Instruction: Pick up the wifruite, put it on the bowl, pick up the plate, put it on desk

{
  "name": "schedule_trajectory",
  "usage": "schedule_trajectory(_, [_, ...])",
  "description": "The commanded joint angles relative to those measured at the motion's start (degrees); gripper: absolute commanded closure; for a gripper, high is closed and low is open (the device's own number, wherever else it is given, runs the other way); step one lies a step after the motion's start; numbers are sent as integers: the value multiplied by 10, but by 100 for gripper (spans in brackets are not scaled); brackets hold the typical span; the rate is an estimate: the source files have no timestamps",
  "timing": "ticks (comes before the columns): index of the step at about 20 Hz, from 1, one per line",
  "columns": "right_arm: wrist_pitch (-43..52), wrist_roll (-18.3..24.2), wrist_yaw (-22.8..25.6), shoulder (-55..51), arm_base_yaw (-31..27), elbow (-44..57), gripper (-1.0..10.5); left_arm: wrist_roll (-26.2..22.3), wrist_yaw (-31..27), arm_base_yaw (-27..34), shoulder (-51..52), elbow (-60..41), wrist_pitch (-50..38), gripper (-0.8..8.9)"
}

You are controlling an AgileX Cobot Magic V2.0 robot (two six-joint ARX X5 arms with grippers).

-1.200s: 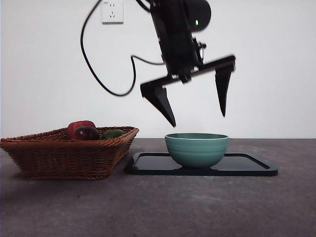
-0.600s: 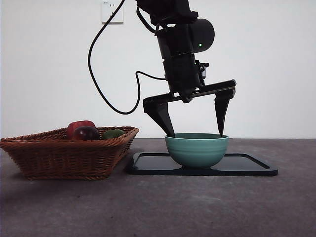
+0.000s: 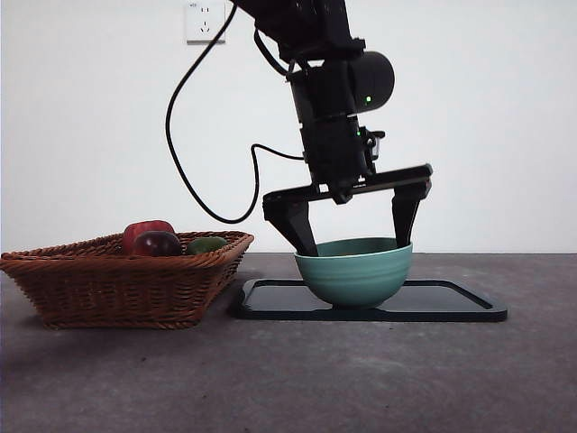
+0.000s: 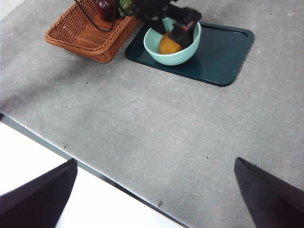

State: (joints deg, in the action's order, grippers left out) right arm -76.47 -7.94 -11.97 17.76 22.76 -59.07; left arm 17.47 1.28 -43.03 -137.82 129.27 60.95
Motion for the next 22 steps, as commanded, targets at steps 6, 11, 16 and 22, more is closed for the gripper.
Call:
schedule_trajectory(6, [-17,-6,-1,1,2,-4,349,-3,-2,-5,-28,18,4,404])
schedule_trajectory(11, [-17,-6,-1,1,2,-4,349,-8,-2,-5,-28,18,4,539])
schedule_trajectory(16, [-17,-6,-1,1,2,-4,349,-16,-2,-4,-28,32,-2,537])
schedule_trajectory(22, [-18,-6,-1,1,2,-4,349,-40,-2,-2,-28,138,105,537])
